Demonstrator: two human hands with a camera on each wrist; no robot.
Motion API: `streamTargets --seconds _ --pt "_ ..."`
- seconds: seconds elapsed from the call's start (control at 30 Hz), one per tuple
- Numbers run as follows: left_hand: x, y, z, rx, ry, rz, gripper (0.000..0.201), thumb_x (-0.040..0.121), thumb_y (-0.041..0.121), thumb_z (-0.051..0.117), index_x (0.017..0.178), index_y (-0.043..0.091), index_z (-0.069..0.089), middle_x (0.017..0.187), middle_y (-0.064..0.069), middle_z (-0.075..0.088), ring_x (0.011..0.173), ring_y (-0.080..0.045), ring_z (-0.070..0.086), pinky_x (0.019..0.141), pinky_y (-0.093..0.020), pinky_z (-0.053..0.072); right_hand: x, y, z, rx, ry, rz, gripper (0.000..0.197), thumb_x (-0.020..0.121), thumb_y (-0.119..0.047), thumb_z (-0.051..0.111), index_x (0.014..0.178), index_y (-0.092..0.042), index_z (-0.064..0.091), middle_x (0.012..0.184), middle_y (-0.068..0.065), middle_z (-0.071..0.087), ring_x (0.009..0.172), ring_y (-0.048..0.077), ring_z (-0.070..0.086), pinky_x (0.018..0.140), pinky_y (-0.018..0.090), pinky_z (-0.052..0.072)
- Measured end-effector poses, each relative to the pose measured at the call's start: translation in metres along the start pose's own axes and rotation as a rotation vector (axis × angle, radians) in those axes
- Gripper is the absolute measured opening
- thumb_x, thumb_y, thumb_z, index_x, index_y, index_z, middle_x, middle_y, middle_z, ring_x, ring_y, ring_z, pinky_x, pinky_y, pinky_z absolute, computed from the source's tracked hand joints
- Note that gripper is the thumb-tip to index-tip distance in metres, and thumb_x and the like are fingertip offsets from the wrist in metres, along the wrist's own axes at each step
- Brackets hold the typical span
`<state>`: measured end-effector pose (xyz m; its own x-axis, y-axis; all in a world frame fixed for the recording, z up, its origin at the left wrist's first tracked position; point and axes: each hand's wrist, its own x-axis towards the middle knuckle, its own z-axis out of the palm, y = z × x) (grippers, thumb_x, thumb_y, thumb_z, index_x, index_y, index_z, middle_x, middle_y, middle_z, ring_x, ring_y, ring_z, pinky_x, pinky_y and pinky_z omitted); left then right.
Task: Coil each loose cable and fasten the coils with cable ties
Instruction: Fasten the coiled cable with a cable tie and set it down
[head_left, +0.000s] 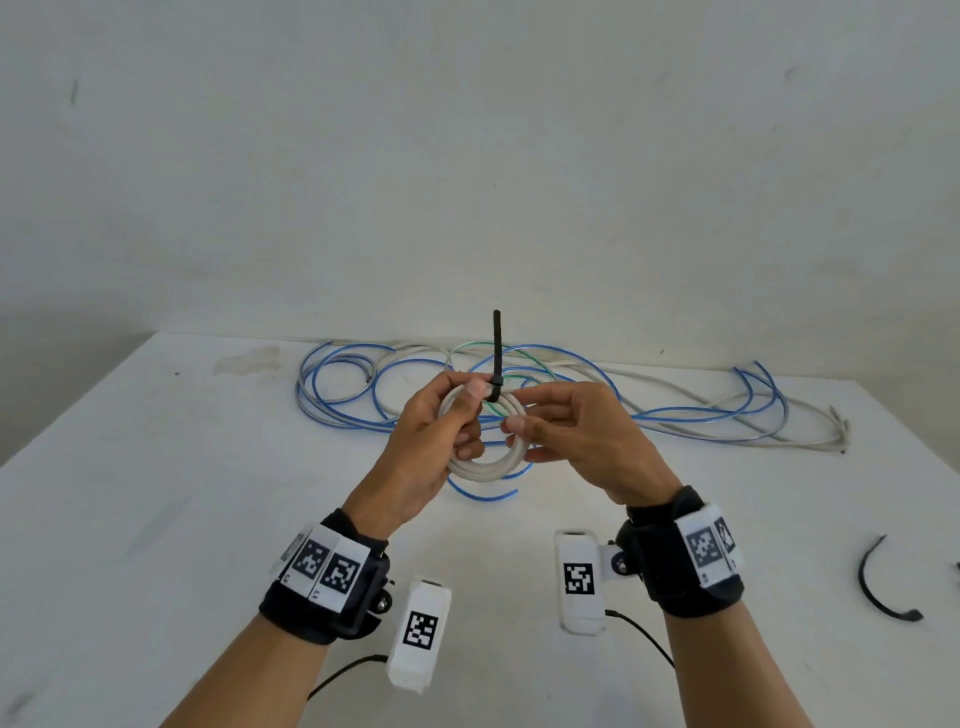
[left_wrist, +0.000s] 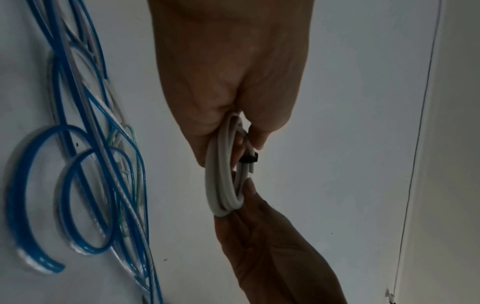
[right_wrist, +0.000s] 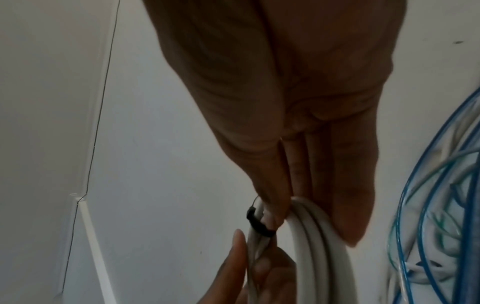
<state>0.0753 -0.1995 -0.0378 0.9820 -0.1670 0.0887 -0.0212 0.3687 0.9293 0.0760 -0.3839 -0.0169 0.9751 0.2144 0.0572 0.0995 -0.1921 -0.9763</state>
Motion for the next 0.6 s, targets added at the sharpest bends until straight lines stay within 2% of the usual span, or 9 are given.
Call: streamTargets --seconds 0.1,0.2,0.27,0.33,0.4,0.53,0.6 --pt "0.001 0.001 -0.004 0.088 -0.007 0.024 0.021 0.098 0.021 0.06 0.114 0.008 0.064 0.075 -0.001 0.059 0.067 -0.014 0.054 0.068 -0.028 0.054 0.001 -0.001 -0.003 0.041 0.115 -0.052 0.018 0.089 -0.009 0.077 0.106 -0.007 0.074 0.089 0.017 0.077 0.08 0.026 0.077 0.075 0.041 0.064" --pt "0.001 0.005 -0.011 0.225 -0.033 0.039 0.017 0.098 0.017 0.063 0.108 0.005 0.069 0.089 -0.013 0.071 0.088 -0.025 0.071 0.08 -0.038 0.061 0.003 0.001 -0.006 0.07 0.188 -0.091 0.02 0.092 -0.007 0.074 0.112 -0.005 0.073 0.095 0.012 0.079 0.086 0.027 0.077 0.079 0.042 0.064" --pt "0.0 0.007 -0.013 0.241 -0.018 0.063 0.019 0.096 0.013 0.065 0.11 0.001 0.071 0.097 -0.017 0.075 0.096 -0.031 0.073 0.082 -0.04 0.062 0.003 0.003 -0.003 0.082 0.253 -0.112 0.025 0.09 -0.007 0.076 0.115 -0.004 0.072 0.097 0.008 0.079 0.087 0.024 0.078 0.079 0.04 0.064" --pt "0.0 0.008 -0.013 0.207 0.033 0.079 0.02 0.095 0.01 0.066 0.112 0.0 0.071 0.1 -0.019 0.076 0.096 -0.032 0.074 0.08 -0.038 0.062 0.003 0.003 0.002 0.081 0.299 -0.155 0.027 0.086 -0.007 0.08 0.112 -0.006 0.073 0.096 0.004 0.079 0.088 0.019 0.077 0.08 0.033 0.063" --pt "0.001 0.008 -0.015 0.139 0.072 0.064 0.023 0.095 0.009 0.066 0.116 0.001 0.069 0.102 -0.019 0.076 0.095 -0.033 0.075 0.076 -0.034 0.062 0.002 0.003 0.01 0.073 0.276 -0.183 0.028 0.084 -0.008 0.082 0.111 -0.01 0.074 0.096 0.001 0.08 0.09 0.016 0.077 0.081 0.026 0.061" --pt "0.001 0.008 -0.022 0.093 0.064 0.016 0.025 0.093 0.011 0.067 0.117 0.003 0.069 0.105 -0.018 0.076 0.099 -0.032 0.074 0.078 -0.034 0.062 0.004 0.003 0.019 0.104 0.267 -0.192 0.028 0.086 -0.005 0.079 0.113 -0.011 0.073 0.096 0.002 0.08 0.09 0.016 0.077 0.081 0.029 0.061" --pt "0.001 0.007 -0.03 0.158 0.111 0.007 0.032 0.09 0.02 0.072 0.119 0.009 0.067 0.111 -0.016 0.075 0.101 -0.029 0.073 0.082 -0.036 0.062 0.004 0.004 0.026 0.116 0.295 -0.211 0.026 0.084 -0.005 0.081 0.108 -0.013 0.074 0.094 0.002 0.08 0.087 0.018 0.077 0.078 0.029 0.062"
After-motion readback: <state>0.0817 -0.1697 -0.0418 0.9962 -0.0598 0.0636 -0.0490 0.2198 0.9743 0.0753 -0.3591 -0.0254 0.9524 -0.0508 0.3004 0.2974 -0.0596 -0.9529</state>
